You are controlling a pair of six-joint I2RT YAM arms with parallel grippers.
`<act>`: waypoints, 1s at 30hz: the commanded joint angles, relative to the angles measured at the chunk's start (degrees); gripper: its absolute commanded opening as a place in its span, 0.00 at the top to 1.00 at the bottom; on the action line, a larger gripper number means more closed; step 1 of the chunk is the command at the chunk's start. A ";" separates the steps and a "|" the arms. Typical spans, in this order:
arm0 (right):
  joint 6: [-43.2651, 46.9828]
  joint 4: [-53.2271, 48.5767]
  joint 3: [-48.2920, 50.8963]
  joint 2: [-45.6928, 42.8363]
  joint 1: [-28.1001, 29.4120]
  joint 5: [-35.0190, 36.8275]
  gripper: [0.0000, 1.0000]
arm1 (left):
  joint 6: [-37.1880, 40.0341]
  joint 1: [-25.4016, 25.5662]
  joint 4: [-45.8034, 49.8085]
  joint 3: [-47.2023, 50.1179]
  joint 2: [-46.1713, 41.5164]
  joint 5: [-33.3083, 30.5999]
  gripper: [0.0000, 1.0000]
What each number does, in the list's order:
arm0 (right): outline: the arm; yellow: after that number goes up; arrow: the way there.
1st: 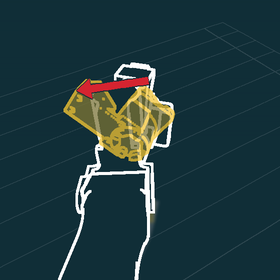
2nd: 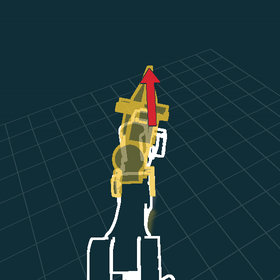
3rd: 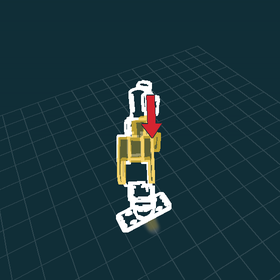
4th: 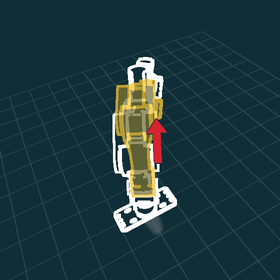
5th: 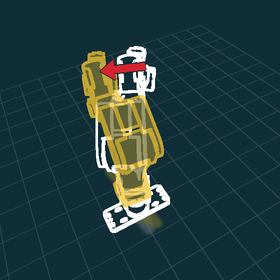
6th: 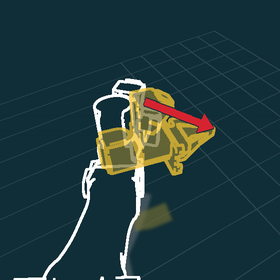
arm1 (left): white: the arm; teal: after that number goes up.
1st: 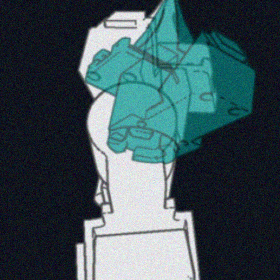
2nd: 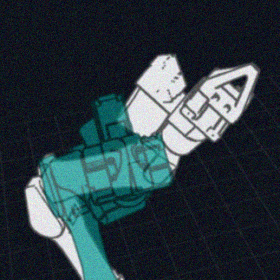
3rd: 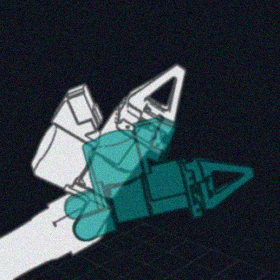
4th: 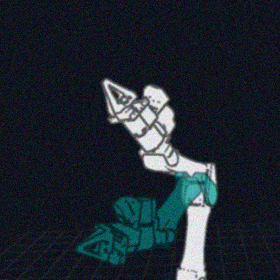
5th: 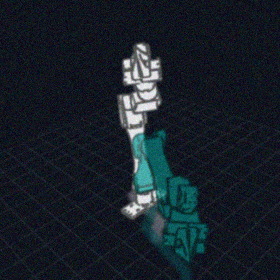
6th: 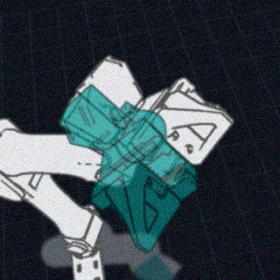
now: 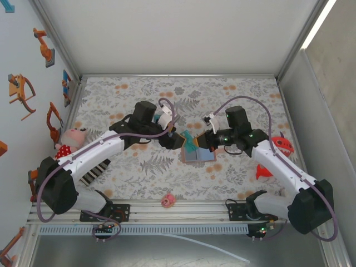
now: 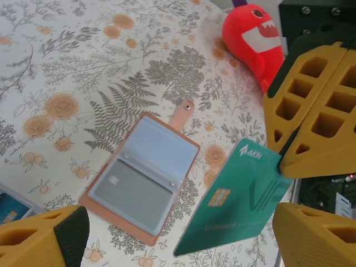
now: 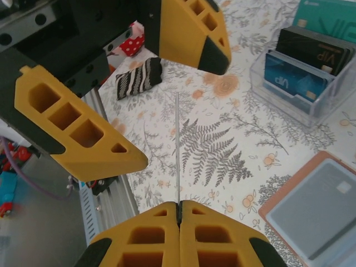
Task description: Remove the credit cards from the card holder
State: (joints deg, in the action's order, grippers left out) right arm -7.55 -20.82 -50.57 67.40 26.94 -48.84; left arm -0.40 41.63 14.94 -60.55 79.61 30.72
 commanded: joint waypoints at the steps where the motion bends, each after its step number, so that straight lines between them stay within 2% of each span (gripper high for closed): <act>1: 4.54 -3.40 -2.57 0.67 1.09 -2.93 1.00 | 3.93 -0.21 3.16 -2.06 -0.54 4.61 0.21; 4: 6.18 -4.79 -3.65 1.20 1.45 -3.12 1.00 | 4.39 -0.18 3.43 -2.16 -0.48 6.95 0.32; 6: 6.71 -5.14 -4.16 1.59 1.51 -3.39 1.00 | 4.85 -0.22 3.95 -2.21 -0.29 7.93 0.34; 9: 7.28 -5.20 -4.67 2.02 1.54 -3.90 1.00 | 5.56 -0.23 4.57 -2.20 -0.21 8.87 0.46; 18: 6.97 -4.46 -5.23 2.57 1.64 -2.90 1.00 | 6.49 -0.23 5.45 -2.47 -0.35 10.90 0.95; 19: 6.44 -4.32 -5.24 2.39 1.64 -1.76 0.97 | 6.48 -0.23 5.46 -2.42 -0.57 10.92 0.96; 22: 5.00 -3.98 -4.95 1.70 1.67 1.24 0.74 | 5.67 -0.19 4.91 -1.96 -1.65 10.20 0.98; 23: 4.63 -3.80 -4.77 1.34 1.63 1.82 0.69 | 5.27 -0.22 4.72 -1.81 -2.01 9.68 0.98; 25: 3.46 -3.12 -4.16 0.49 1.63 3.13 0.62 | 4.04 -0.16 3.52 -0.86 -3.71 8.22 0.98; 29: 0.16 -0.51 -2.34 -2.25 1.62 5.79 0.56 | 0.42 -0.18 -0.87 2.30 -8.44 2.93 0.98; 30: -1.07 0.74 -1.67 -3.16 1.63 6.29 0.47 | -0.61 -0.21 -2.34 3.33 -10.01 1.59 0.98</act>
State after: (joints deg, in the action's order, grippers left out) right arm -5.65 -23.70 -53.32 67.16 28.23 -44.88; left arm 2.24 41.58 16.97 -59.00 73.93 36.10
